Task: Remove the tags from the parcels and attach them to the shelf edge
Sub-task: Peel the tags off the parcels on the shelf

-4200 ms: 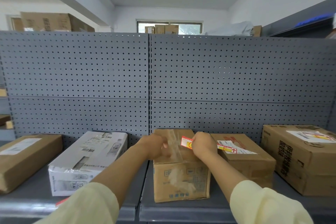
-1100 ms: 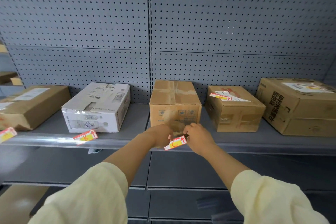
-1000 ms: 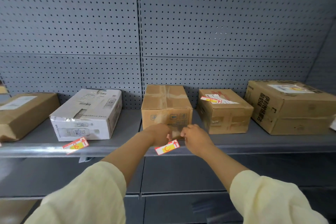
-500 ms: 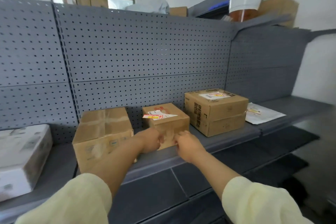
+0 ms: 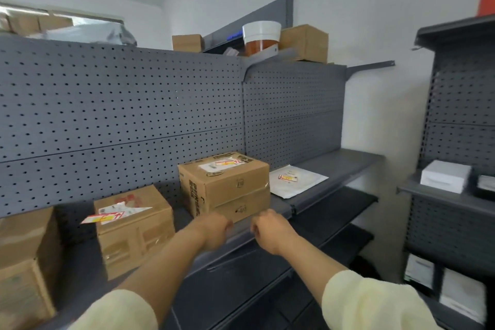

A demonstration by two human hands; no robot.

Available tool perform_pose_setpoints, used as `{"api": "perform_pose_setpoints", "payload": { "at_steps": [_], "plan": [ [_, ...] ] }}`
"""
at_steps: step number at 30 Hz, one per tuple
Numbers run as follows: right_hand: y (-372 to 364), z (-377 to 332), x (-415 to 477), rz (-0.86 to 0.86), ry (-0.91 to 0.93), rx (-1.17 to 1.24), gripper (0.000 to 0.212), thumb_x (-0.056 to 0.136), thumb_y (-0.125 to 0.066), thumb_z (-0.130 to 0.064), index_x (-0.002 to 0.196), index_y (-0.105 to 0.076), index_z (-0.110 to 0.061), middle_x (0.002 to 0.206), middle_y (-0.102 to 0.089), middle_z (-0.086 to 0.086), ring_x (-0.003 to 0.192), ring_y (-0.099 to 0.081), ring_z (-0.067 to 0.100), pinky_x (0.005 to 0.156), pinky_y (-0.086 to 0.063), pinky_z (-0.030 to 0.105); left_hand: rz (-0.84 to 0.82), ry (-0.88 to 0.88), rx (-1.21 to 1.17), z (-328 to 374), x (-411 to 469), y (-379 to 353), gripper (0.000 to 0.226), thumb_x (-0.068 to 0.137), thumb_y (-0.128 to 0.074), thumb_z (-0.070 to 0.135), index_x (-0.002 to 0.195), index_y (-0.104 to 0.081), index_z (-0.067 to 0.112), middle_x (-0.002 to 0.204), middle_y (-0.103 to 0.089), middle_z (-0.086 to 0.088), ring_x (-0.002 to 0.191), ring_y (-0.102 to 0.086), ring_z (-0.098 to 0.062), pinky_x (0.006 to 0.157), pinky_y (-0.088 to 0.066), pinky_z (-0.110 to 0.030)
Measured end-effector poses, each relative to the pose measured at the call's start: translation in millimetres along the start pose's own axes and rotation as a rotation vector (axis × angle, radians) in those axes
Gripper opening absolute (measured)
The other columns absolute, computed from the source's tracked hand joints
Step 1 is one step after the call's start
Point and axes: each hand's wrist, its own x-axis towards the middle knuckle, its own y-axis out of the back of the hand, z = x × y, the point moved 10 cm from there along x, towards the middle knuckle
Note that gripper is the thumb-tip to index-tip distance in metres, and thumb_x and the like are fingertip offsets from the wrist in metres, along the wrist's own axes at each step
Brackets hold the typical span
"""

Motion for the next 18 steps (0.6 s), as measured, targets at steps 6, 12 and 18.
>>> {"api": "perform_pose_setpoints", "payload": {
  "at_steps": [6, 12, 18],
  "plan": [
    [-21.6, 62.3, 2.9, -0.091, -0.048, -0.015, 0.025, 0.091, -0.05, -0.013, 0.113, -0.063, -0.017, 0.123, -0.059, 0.01, 0.119, -0.045, 0.028, 0.098, -0.043, 0.04, -0.015, -0.032, -0.051, 41.1, 51.2, -14.5, 0.028, 0.096, -0.045, 0.015, 0.119, -0.061, 0.01, 0.118, -0.06, -0.01, 0.099, -0.05, -0.024, 0.082, -0.035, -0.028],
    [-27.5, 114.3, 24.0, -0.108, -0.122, 0.0, 0.026, 0.092, -0.049, -0.014, 0.114, -0.063, -0.019, 0.126, -0.057, 0.008, 0.122, -0.044, 0.027, 0.1, -0.042, 0.039, -0.021, -0.094, -0.081, 67.9, 109.4, -12.7, 0.027, 0.095, -0.045, 0.016, 0.116, -0.063, 0.019, 0.122, -0.06, -0.006, 0.112, -0.056, -0.025, 0.094, -0.042, -0.033],
    [-24.5, 175.8, 54.9, -0.122, -0.228, -0.034, 0.029, 0.091, -0.045, -0.013, 0.113, -0.064, -0.015, 0.121, -0.058, 0.015, 0.115, -0.048, 0.032, 0.096, -0.044, 0.041, 0.007, -0.158, -0.038, 90.8, 178.0, 8.5, 0.018, 0.093, -0.048, 0.016, 0.104, -0.062, 0.016, 0.108, -0.06, -0.008, 0.1, -0.058, -0.025, 0.086, -0.047, -0.036]
  ]
}}
